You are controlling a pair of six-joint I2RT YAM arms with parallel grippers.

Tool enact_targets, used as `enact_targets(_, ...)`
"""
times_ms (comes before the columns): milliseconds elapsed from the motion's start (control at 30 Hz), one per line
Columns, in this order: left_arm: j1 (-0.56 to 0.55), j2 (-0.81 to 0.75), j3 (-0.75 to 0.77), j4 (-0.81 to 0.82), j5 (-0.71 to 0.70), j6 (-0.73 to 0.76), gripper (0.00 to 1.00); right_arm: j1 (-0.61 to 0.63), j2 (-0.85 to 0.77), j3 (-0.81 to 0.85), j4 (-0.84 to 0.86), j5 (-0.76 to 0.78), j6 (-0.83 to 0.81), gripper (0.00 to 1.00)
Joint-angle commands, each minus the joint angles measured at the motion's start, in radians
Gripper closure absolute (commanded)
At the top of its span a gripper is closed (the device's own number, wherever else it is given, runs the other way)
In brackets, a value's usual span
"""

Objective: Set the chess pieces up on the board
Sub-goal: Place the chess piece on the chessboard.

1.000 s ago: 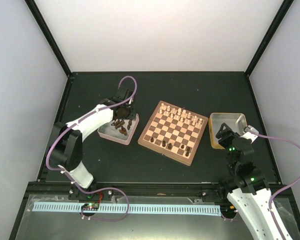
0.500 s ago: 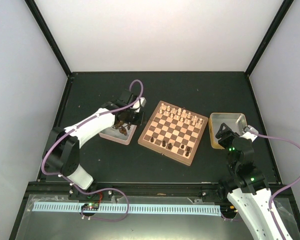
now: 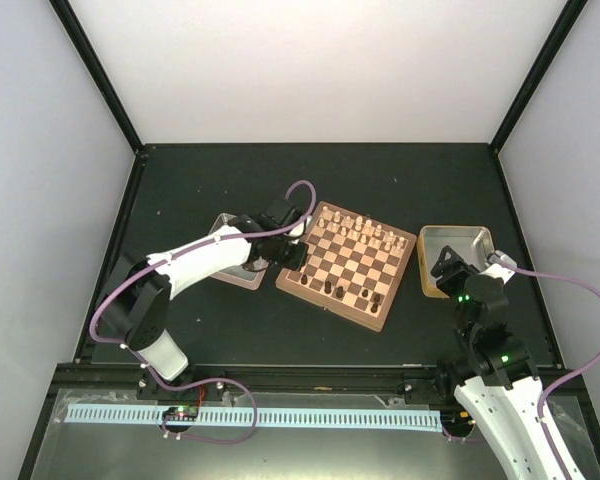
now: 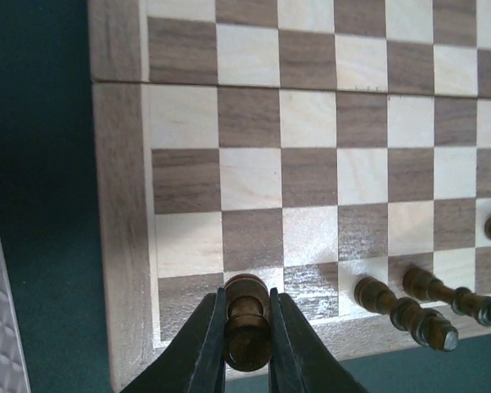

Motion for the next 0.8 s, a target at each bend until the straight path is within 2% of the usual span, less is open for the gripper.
enact_targets(0,-0.036,0.037,0.043,-0.060,-0.135,-0.026,0.88,0.005,0.000,-0.004,0.027,0.003,0.008,0.20)
enact_targets(267,-0.041,0.021,0.046,-0.068,-0.218,-0.040,0.88,0.005,0.001,-0.003,0.030,0.002,0.008,0.20)
enact_targets(767,-0.042,0.068,-0.019,-0.032,-0.140,-0.050,0.87,0.005,0.003,-0.006,0.028,-0.001,0.009,0.20)
